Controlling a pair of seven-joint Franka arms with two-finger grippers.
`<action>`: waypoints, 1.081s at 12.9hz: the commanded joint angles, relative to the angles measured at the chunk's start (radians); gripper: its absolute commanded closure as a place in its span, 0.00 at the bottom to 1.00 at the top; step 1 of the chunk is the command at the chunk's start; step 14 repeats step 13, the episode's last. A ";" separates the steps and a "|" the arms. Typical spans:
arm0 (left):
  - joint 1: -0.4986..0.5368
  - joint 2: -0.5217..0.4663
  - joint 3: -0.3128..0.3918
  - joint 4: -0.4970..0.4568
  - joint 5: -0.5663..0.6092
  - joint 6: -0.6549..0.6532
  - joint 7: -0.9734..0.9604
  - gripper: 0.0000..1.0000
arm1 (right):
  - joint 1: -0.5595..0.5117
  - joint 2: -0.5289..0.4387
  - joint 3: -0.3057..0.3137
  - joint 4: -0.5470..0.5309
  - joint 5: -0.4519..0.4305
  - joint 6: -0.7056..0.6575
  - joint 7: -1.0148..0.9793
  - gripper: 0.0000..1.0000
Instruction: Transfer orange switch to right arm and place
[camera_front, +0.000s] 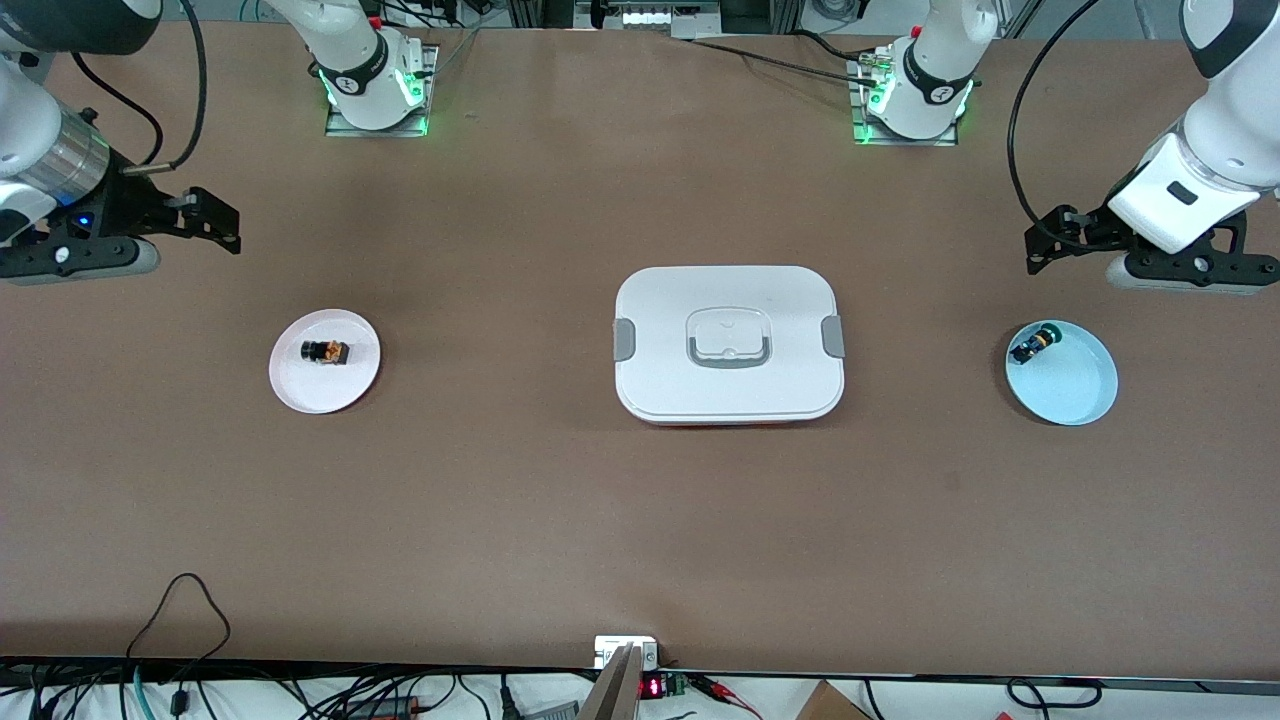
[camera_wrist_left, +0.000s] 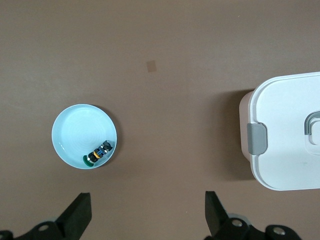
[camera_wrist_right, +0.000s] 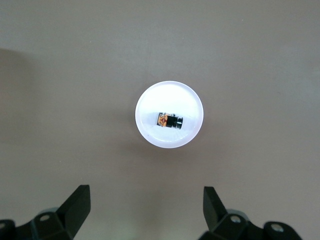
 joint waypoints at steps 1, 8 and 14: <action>-0.007 -0.006 0.007 0.008 -0.022 -0.013 0.000 0.00 | -0.009 -0.003 0.004 0.027 -0.007 -0.030 -0.008 0.00; -0.007 -0.006 0.007 0.010 -0.022 -0.021 0.003 0.00 | -0.012 0.038 0.005 0.085 0.007 -0.033 0.021 0.00; -0.007 -0.006 0.007 0.010 -0.022 -0.023 0.003 0.00 | -0.012 0.038 0.005 0.091 0.007 -0.045 0.033 0.00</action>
